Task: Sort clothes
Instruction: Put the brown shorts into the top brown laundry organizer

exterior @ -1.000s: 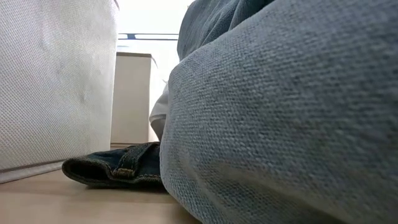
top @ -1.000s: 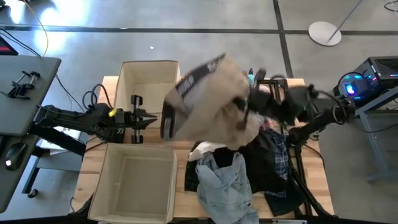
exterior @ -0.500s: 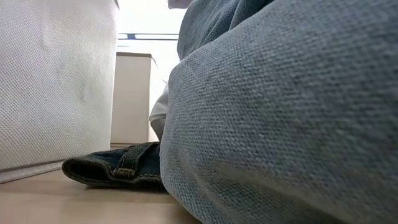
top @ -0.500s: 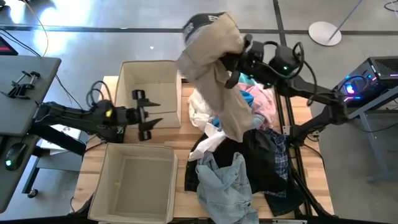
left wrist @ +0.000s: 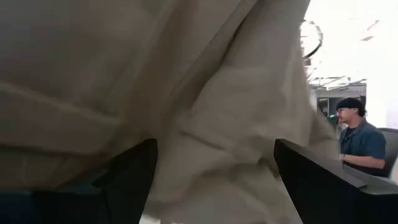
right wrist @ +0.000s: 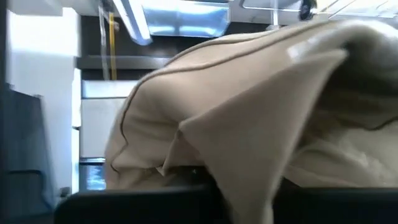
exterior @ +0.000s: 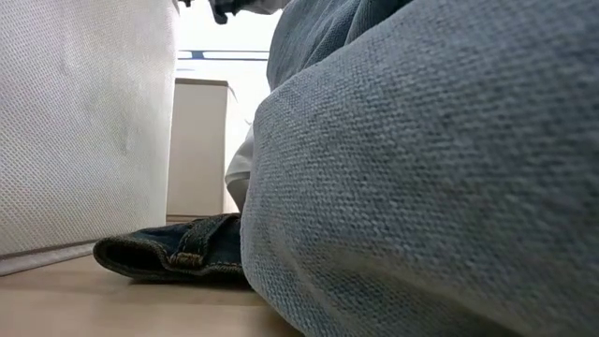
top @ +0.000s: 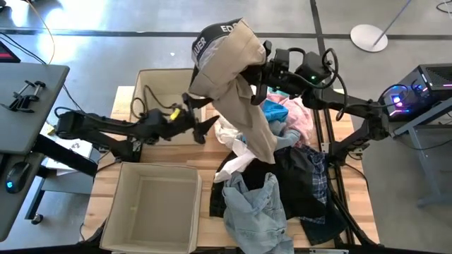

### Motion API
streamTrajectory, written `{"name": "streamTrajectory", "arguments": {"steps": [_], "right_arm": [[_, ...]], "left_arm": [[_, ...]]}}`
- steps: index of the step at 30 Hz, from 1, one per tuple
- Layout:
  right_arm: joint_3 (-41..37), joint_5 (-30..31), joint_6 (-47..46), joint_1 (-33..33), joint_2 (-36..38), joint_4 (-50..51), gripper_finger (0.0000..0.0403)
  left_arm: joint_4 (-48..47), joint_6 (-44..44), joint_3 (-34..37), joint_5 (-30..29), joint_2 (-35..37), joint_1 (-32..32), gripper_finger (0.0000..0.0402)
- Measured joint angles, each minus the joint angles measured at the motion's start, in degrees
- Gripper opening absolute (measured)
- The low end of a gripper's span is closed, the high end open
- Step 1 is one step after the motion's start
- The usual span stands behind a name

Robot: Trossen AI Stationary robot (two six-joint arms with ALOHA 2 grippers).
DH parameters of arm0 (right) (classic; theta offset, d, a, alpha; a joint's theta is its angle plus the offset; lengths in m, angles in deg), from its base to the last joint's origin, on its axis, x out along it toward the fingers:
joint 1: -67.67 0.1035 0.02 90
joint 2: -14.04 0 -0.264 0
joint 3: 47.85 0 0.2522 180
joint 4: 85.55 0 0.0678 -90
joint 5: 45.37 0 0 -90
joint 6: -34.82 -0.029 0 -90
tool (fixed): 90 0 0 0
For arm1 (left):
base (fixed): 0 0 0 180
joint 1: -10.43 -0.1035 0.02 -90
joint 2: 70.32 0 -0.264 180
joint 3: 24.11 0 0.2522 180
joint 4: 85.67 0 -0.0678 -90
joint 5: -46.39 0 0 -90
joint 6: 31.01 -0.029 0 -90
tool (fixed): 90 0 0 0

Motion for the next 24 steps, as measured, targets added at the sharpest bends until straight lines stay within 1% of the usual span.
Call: {"name": "streamTrajectory", "arguments": {"steps": [4,7,9,13,19,21,24], "right_arm": [[0.0,-2.2,-1.2,0.0,0.5,-1.0,0.0003],[0.0,-3.3,-1.2,0.1,1.1,-3.3,0.0003],[0.0,-3.9,-1.1,0.1,1.7,-5.7,0.0003],[0.1,-4.6,0.2,0.2,2.1,-6.9,0.0003],[0.0,-4.6,1.9,0.2,0.5,-3.3,0.0003],[0.0,-4.5,2.4,0.2,0.3,-4.0,0.0003],[0.0,-3.6,5.8,0.2,1.2,-6.1,0.0003]], "left_arm": [[0.2,5.7,-0.8,0.1,-3.9,-1.3,0.0317],[-0.1,8.4,-0.7,0.0,-6.0,-1.9,0.0317],[1.2,8.7,-0.7,2.0,-7.3,-2.2,0.0318],[10.6,8.6,-0.7,10.5,-9.6,-2.6,0.0318],[25.5,7.4,-0.7,14.9,-12.9,-2.7,0.0318],[25.2,8.1,-0.7,15.9,-13.0,-2.7,0.0317],[19.4,7.5,-0.7,18.6,-12.6,-2.7,0.0317]]}}
